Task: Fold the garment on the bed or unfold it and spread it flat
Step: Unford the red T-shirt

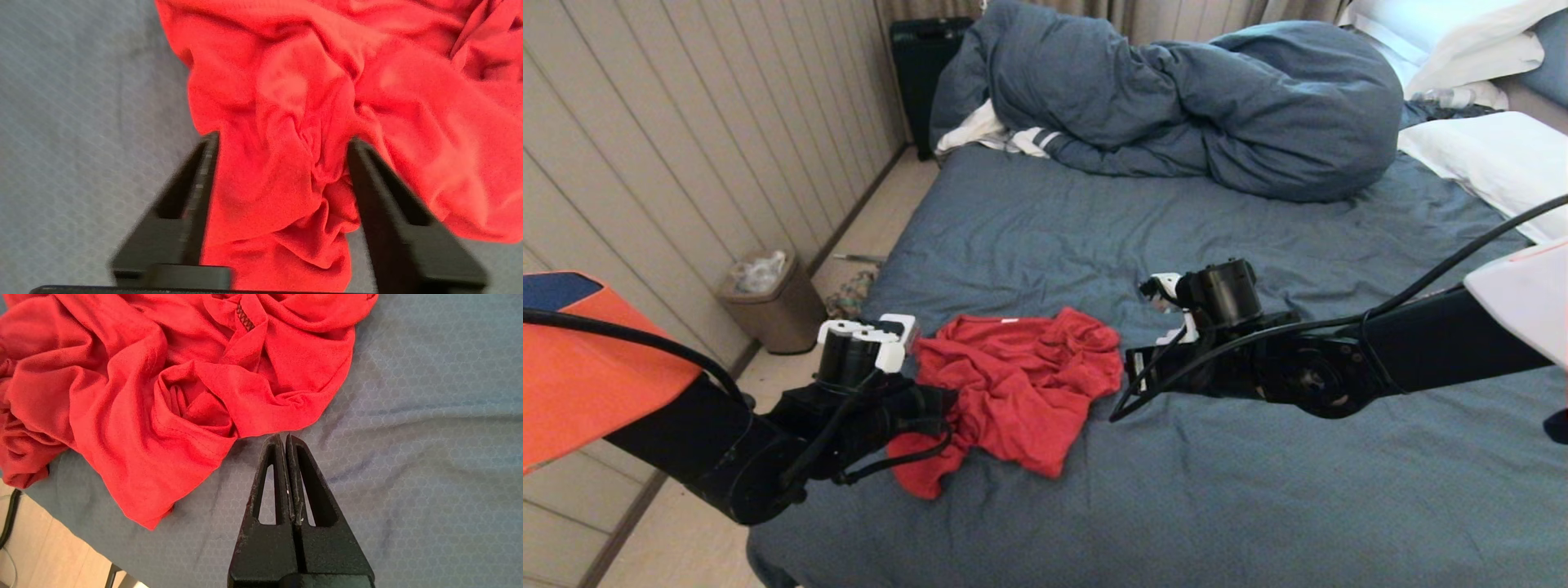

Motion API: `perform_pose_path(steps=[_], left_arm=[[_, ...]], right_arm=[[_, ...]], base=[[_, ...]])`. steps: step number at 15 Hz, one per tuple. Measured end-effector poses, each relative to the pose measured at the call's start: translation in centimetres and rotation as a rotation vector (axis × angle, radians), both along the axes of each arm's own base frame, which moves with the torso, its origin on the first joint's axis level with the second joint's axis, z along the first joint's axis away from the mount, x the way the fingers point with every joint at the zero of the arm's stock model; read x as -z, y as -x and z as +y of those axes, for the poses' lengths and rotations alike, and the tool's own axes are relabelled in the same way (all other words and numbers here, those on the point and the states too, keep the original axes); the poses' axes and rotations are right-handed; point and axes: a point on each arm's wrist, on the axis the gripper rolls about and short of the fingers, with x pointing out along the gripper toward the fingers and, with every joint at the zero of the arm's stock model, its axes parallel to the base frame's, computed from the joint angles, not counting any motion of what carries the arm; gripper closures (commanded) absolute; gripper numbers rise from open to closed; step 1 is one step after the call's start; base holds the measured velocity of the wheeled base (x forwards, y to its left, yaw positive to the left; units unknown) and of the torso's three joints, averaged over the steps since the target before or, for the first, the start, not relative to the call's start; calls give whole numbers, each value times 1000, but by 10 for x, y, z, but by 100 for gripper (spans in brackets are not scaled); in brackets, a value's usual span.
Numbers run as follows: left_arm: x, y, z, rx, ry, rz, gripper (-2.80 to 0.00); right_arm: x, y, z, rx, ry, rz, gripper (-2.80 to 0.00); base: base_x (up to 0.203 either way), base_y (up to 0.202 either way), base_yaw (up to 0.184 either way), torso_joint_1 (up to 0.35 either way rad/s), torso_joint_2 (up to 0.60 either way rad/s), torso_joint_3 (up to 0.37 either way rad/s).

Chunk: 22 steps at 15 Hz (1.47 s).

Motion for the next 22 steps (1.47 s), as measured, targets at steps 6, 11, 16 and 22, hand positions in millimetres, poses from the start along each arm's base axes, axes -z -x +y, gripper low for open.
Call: perform_pose_path(steps=[6, 11, 16, 22], left_arm=[[-27, -33, 4, -50, 48, -93, -280], [-25, -80, 6, -97, 45, -84, -280], [-6, -98, 4, -107, 34, -65, -280], [12, -107, 0, -107, 23, -38, -280]], right_arm=[[1, -1, 0, 0, 0, 2, 0], [2, -1, 0, 1, 2, 3, 0], [4, -2, 1, 1, 3, 6, 0], [8, -5, 0, 6, 7, 14, 0]], base=[[0, 0, 0, 0, 0, 0], [0, 0, 0, 0, 0, 0], [0, 0, 0, 0, 0, 0], [0, 0, 0, 0, 0, 0]])
